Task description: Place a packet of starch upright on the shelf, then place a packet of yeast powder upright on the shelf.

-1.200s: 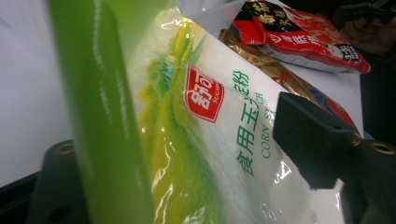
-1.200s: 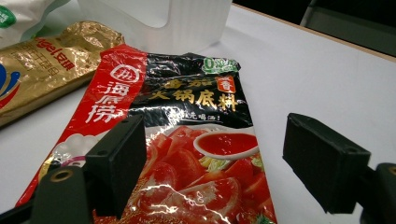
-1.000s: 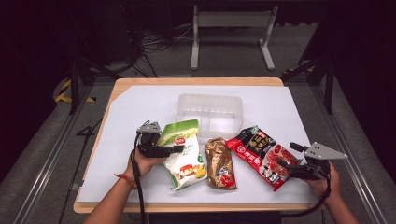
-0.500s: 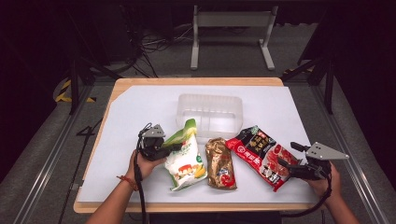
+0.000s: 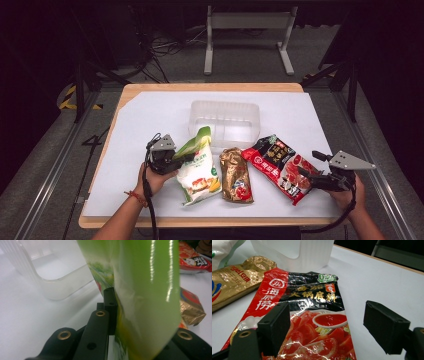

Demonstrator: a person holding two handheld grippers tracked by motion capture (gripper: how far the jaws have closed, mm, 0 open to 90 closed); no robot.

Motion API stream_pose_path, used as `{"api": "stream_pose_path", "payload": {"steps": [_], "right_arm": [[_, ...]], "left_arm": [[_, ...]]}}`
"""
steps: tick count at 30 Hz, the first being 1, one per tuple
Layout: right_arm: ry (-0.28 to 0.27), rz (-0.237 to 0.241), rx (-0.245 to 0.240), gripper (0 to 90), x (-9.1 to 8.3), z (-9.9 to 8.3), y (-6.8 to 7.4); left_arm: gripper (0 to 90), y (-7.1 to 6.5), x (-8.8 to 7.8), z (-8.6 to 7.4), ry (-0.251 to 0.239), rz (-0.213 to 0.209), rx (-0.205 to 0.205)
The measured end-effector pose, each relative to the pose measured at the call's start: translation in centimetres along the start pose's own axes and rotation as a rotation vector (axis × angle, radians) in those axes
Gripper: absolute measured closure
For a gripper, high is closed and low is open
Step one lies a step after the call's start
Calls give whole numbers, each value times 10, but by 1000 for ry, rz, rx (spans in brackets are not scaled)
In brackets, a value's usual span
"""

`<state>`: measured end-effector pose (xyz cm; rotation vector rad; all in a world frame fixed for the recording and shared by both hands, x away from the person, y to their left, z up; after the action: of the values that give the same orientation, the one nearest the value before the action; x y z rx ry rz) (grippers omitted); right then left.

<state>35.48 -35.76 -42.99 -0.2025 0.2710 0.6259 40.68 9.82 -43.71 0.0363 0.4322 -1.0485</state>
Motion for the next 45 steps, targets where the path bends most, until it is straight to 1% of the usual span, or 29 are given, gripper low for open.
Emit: {"api": "stream_pose_path", "payload": {"steps": [5,8,9,11,12,13,14,16,17,19,20,21,22,24,25,26,28,31,32,33,34,36,37,38,39,41,43,44,45], "right_arm": [[-2,-8,-1,220,0,0,0],[1,-13,-1,219,0,0,0],[1,-15,-2,218,-1,-1,0],[3,-14,-6,219,-1,-1,0],[6,-16,-12,219,0,-1,0],[3,-15,-14,220,0,-1,0],[-1,-12,-8,220,1,0,0],[1,-4,-7,219,3,0,0],[9,4,-9,218,4,-1,1],[16,5,-19,218,3,-3,3],[16,4,-18,219,2,-3,3],[16,4,-18,219,2,-3,3],[16,2,-15,220,0,-4,3],[12,-5,-13,221,-4,-6,2],[8,-7,-10,221,-5,-5,1],[5,-11,-4,221,-7,-5,0],[2,-13,-5,222,-8,-5,0],[4,-19,-3,222,-8,-5,-1],[7,-19,-4,222,-7,-5,-1],[8,-17,-4,222,-6,-6,-1],[9,-15,-4,222,-6,-6,-1],[10,-13,-4,222,-5,-6,-1],[10,-13,-4,222,-5,-6,-1],[10,-13,-4,222,-6,-6,-1],[9,-14,-3,222,-6,-6,-2],[7,-15,-1,222,-6,-6,-2],[4,-17,-1,223,-7,-6,-3],[5,-21,1,223,-7,-6,-3],[5,-21,2,223,-7,-6,-4]], "left_arm": [[899,-4,-4,2,-24,-7,-15],[899,-7,-5,4,-32,-1,-9],[899,-9,-6,5,-32,-5,-9],[899,-13,-8,9,-56,-21,-2],[900,-16,-9,10,-65,-31,-8],[899,-18,-10,12,-73,-32,-1],[900,-21,-11,13,-75,-33,6],[900,-28,-12,16,-94,-49,2],[900,-31,-13,18,-103,-56,11],[900,-36,-14,21,-115,-52,21],[900,-38,-15,23,-125,-58,26],[900,-38,-15,23,-125,-58,26],[900,-43,-15,27,-137,-69,30],[900,-47,-15,31,-144,-71,56],[900,-49,-15,32,-149,-73,54],[900,-51,-15,36,-164,-73,63],[900,-53,-16,38,-166,-77,69],[900,-53,-20,42,-188,-64,73],[900,-52,-24,47,-206,-44,73],[900,-52,-24,47,-206,-44,73],[900,-49,-27,51,-224,-34,68],[900,-44,-30,56,-244,-8,62],[900,-44,-30,56,-244,-8,62],[900,-42,-32,60,-254,16,56],[900,-42,-32,60,-254,16,56],[900,-38,-33,64,-276,26,41],[900,-35,-32,69,-289,43,38],[900,-32,-29,72,-294,56,28],[900,-32,-29,72,-294,56,28]]}}
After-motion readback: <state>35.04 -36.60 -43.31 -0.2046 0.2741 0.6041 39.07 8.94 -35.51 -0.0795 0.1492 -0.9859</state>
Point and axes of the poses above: each handheld gripper's, and its own axes: x roughly forward along the jaws, z roughly out of its top, y roughly to its left, the point moved 4 cm from there along x, roughly forward along the jaws, and after that the axes turned 9 degrees about -y, right-handed, at the moved point
